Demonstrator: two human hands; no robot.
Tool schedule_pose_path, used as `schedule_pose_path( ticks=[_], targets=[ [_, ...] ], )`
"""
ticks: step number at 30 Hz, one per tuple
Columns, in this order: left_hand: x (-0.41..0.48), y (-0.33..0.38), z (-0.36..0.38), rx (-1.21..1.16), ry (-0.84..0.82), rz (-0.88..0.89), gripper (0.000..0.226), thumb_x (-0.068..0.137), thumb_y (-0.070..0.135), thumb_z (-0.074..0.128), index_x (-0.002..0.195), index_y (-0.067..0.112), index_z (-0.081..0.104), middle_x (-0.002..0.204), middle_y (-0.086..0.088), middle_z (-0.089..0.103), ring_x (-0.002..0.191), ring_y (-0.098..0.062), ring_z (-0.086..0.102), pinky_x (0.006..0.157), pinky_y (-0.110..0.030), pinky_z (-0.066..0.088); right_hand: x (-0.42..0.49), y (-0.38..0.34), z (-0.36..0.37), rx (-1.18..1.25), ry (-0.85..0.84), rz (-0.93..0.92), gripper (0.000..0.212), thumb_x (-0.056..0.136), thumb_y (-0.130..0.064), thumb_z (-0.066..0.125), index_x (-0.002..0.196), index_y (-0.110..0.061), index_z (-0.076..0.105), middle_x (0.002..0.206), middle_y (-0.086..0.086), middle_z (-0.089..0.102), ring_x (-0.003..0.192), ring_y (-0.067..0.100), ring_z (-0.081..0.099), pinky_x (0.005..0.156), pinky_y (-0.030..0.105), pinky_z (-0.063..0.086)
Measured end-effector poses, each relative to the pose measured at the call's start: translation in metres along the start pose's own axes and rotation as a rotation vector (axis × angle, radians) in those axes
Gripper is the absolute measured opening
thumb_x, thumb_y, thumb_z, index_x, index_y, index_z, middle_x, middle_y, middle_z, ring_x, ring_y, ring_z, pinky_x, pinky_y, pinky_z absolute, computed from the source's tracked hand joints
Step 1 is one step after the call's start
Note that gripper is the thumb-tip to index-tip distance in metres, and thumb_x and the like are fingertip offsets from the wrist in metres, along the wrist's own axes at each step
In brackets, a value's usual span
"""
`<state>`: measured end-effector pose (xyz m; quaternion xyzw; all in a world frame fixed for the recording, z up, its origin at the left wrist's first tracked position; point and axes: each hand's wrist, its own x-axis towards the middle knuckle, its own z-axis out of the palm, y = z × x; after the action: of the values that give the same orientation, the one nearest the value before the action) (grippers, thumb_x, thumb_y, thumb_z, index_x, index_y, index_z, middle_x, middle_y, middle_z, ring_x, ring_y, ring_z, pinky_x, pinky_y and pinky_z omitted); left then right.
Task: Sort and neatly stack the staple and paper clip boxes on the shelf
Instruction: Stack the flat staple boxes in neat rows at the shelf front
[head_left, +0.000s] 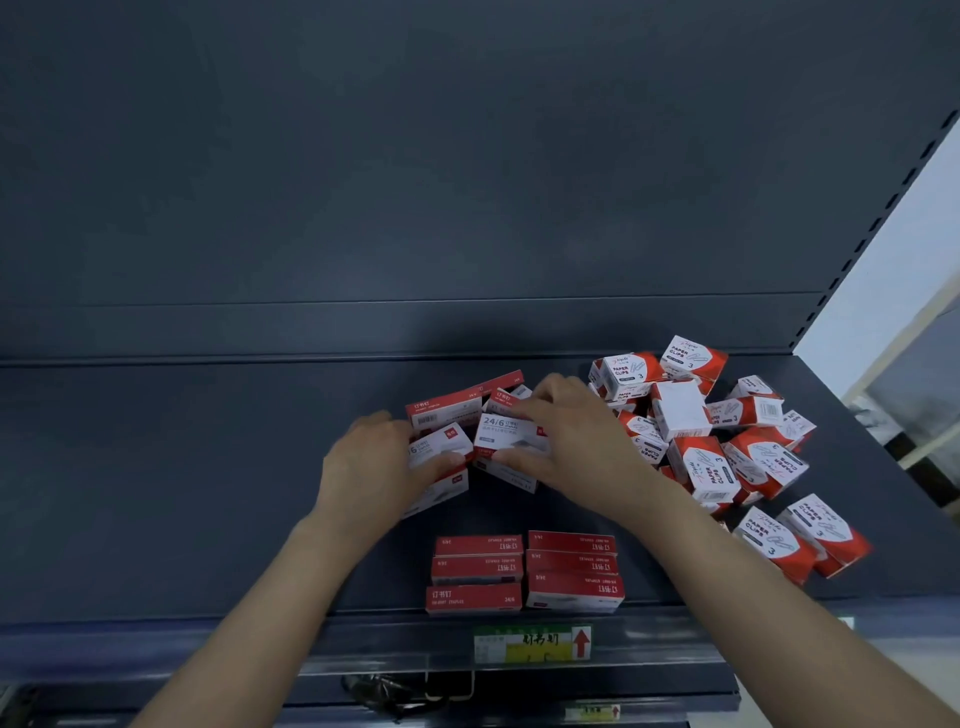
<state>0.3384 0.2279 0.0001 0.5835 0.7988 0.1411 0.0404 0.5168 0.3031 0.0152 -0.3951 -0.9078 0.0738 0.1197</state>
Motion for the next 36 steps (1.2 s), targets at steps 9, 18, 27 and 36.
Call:
schedule_pose_path(
  ticks=[9,18,27,36],
  targets=[
    [-0.002,-0.003,0.004,-0.021,0.075,0.044,0.053,0.073,0.059,0.065,0.105,0.017,0.067,0.096,-0.003,0.06,0.094,-0.018,0.054,0.067,-0.024,0.036,0.005,-0.005,0.003,-0.04,-0.029,-0.031,0.054,0.088,-0.048,0.054,0.132,-0.017,0.045,0.131,0.002,0.044,0.12,0.018,0.039,0.096,0.029,0.033],
    [-0.006,-0.003,-0.004,-0.473,0.1,-0.01,0.027,0.068,0.028,0.081,0.074,0.016,0.057,0.074,0.008,0.066,0.064,-0.003,0.059,0.054,-0.012,0.042,-0.007,-0.006,0.004,0.296,0.045,0.064,0.042,0.081,-0.029,0.071,0.114,-0.021,0.046,0.116,-0.004,0.06,0.104,0.007,0.057,0.078,0.02,0.052],
    [-0.038,0.005,-0.011,-0.525,-0.125,0.162,0.019,0.078,0.025,0.073,0.095,0.031,0.071,0.078,0.033,0.059,0.085,0.022,0.056,0.067,0.003,0.042,-0.042,0.02,-0.007,0.461,-0.249,0.151,0.02,0.082,-0.027,0.07,0.101,-0.026,0.063,0.107,-0.01,0.068,0.093,0.003,0.064,0.081,0.027,0.056],
    [-0.037,0.01,-0.006,-0.563,-0.152,0.192,0.015,0.081,0.025,0.068,0.096,0.029,0.07,0.076,0.034,0.055,0.083,0.027,0.051,0.068,0.005,0.04,-0.046,0.019,0.001,0.351,-0.445,0.043,0.024,0.094,-0.034,0.052,0.111,-0.022,0.065,0.109,-0.009,0.068,0.095,0.002,0.062,0.079,0.016,0.05]
  ],
)
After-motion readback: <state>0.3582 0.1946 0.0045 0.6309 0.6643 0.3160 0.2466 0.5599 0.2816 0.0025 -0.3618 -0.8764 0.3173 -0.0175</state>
